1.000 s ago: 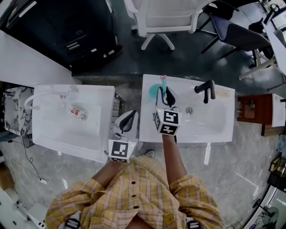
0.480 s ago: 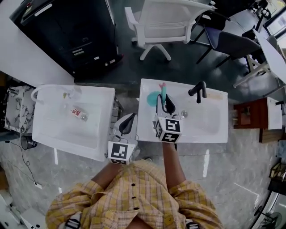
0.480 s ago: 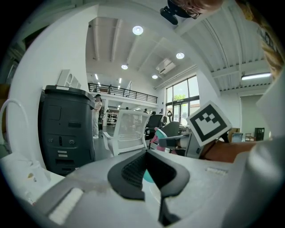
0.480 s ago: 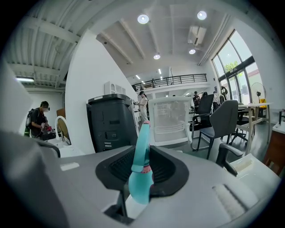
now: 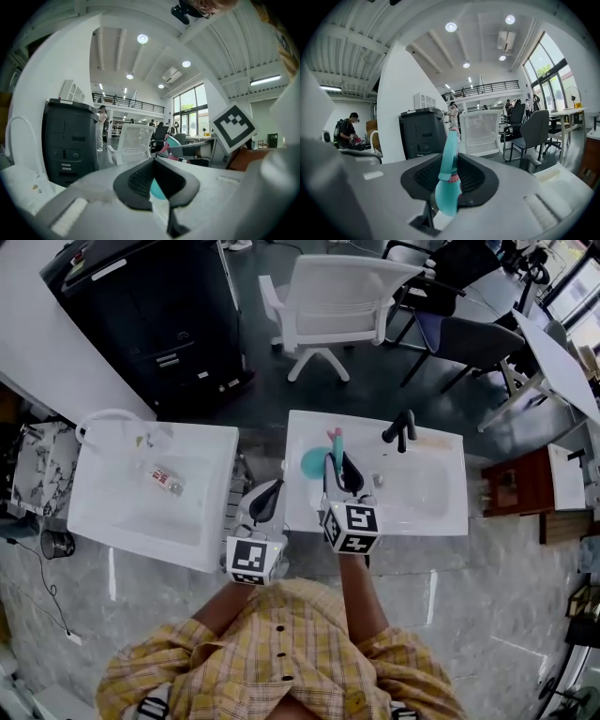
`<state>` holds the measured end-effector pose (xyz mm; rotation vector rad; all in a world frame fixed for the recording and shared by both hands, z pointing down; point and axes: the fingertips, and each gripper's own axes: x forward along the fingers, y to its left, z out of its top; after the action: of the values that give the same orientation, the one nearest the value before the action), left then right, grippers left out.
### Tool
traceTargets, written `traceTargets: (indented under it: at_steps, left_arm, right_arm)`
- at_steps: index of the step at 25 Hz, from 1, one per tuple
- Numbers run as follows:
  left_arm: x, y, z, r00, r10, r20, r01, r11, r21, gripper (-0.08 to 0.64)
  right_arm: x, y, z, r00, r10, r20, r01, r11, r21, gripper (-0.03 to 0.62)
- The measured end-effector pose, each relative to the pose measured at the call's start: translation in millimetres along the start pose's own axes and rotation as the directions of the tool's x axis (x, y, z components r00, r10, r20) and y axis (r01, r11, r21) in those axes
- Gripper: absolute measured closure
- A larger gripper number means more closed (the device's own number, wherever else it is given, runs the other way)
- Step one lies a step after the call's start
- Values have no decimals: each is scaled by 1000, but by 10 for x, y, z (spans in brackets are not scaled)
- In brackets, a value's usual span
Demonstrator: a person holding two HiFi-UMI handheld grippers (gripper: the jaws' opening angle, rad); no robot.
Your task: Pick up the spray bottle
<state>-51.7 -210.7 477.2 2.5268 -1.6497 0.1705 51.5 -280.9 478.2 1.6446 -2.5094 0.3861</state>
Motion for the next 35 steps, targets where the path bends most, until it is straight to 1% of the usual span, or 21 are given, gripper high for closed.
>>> traceTargets:
  at_steps: [8, 13, 18, 26, 35]
  left_arm:
    - [-194, -162, 107, 1000, 9, 24, -9, 1000, 10, 561]
    - [-298, -276, 172, 1000, 5, 31, -4, 1000, -8, 561]
    - [-395, -349, 234, 999, 4, 46, -4, 1000, 1, 561]
    - [-469, -378, 324, 998, 9, 67, -9, 1000, 0, 561]
    - [-485, -357, 382, 997, 10, 78, -10, 1000, 6, 561]
  right_arm:
    - [-438, 65, 65, 999, 24, 23, -24, 1000, 8, 503]
    - [-689, 98, 87, 999, 28, 34, -28, 1000, 5, 503]
    - [-908, 151, 114, 998, 38, 47, -38, 999, 9, 503]
    - [-1084, 204, 180, 997, 46, 62, -46, 999, -2, 503]
    - [-1152, 225, 175, 996, 44, 73, -44, 999, -3, 503]
